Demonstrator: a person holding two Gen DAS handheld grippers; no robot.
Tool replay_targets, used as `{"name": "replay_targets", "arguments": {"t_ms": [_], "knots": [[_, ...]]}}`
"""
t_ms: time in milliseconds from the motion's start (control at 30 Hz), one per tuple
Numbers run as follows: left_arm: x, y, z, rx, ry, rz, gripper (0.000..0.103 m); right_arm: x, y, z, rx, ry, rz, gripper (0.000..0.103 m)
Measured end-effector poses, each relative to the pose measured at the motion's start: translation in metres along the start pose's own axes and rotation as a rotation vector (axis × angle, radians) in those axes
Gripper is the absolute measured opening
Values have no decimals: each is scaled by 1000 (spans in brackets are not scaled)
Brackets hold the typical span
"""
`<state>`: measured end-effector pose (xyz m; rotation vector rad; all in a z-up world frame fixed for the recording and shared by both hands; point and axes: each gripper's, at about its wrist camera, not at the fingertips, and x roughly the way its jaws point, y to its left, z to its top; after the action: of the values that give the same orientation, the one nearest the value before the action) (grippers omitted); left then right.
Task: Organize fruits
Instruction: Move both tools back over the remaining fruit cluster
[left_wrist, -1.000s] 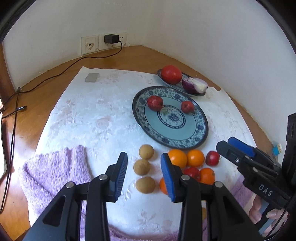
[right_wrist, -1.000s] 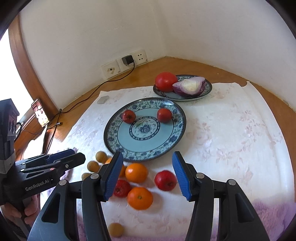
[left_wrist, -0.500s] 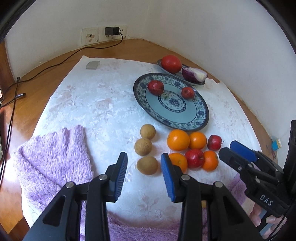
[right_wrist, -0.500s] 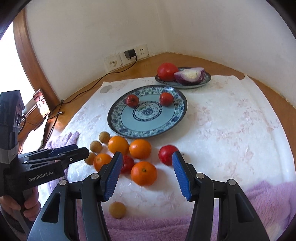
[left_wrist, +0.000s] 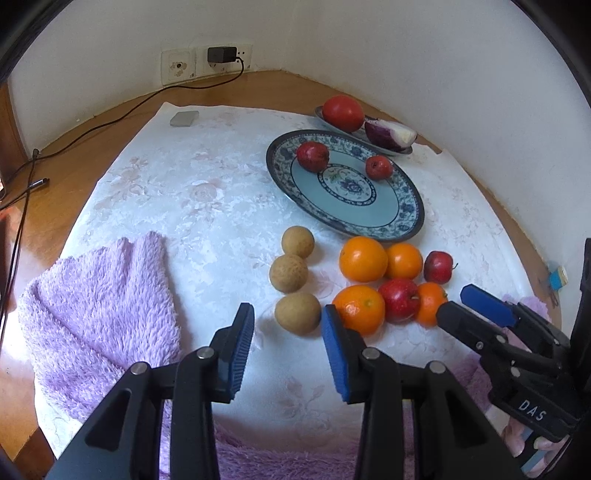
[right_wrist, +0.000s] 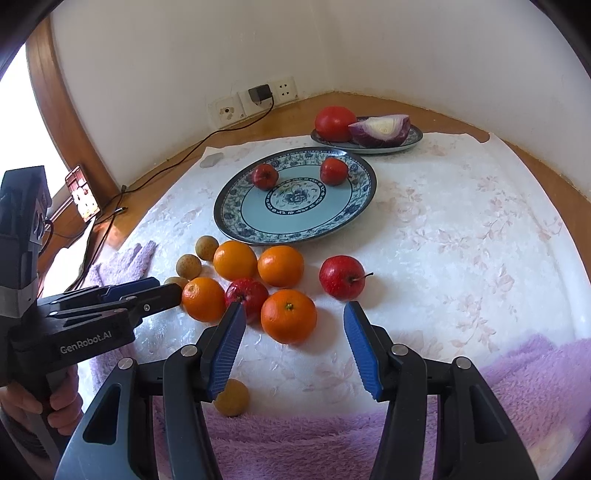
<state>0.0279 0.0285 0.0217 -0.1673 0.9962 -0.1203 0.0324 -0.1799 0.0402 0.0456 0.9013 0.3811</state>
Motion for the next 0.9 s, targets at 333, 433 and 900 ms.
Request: {"name": "replay_targets", "arguments": {"t_ms": [333, 433, 900], "knots": [[3, 1, -1, 2, -25, -4, 41, 9, -1, -4, 3, 15, 6, 57], [4, 2, -1, 3, -32, -7, 41, 11, -1, -6, -1, 18, 5, 57], [8, 2, -5, 24, -41, -4, 41, 20, -1, -9, -10, 25, -16, 56]]}}
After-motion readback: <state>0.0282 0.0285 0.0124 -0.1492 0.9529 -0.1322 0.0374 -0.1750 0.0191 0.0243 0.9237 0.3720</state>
